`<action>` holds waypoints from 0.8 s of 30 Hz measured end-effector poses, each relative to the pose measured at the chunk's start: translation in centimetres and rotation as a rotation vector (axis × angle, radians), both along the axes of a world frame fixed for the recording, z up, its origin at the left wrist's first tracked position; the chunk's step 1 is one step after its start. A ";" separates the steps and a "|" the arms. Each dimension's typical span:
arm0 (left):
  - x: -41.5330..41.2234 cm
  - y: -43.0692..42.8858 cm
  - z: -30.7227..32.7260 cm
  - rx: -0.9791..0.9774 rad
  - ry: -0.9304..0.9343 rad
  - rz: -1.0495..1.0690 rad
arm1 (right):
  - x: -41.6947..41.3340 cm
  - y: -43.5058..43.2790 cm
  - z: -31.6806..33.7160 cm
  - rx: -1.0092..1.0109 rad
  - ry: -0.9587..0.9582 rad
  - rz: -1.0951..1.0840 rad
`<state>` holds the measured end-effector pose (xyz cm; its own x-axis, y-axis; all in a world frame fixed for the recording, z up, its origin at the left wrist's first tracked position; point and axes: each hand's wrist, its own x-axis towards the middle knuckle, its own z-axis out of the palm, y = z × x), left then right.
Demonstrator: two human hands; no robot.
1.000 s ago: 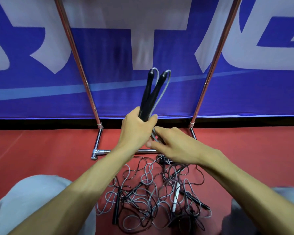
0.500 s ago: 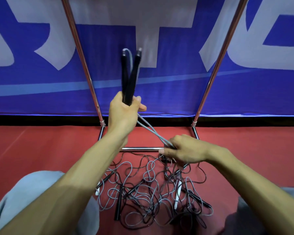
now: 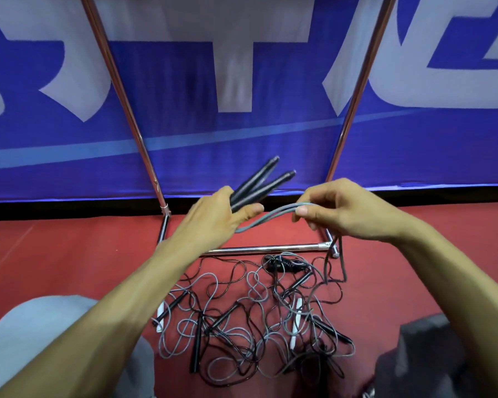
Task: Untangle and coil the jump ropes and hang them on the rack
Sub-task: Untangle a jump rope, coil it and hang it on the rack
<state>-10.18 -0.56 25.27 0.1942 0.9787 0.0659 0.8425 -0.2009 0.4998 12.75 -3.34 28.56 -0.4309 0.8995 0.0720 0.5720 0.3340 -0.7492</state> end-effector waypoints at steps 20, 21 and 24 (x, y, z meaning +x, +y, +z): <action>1.2 -2.5 0.1 -0.271 -0.192 -0.647 | 2.6 1.6 -0.7 -0.167 0.210 -0.051; 1.1 -2.6 0.4 -0.262 -0.237 -0.638 | 2.4 1.7 -0.9 -0.199 0.248 -0.031; 1.0 -2.9 1.0 -0.176 -0.303 -0.549 | 1.8 2.0 -1.8 -0.274 0.359 -0.013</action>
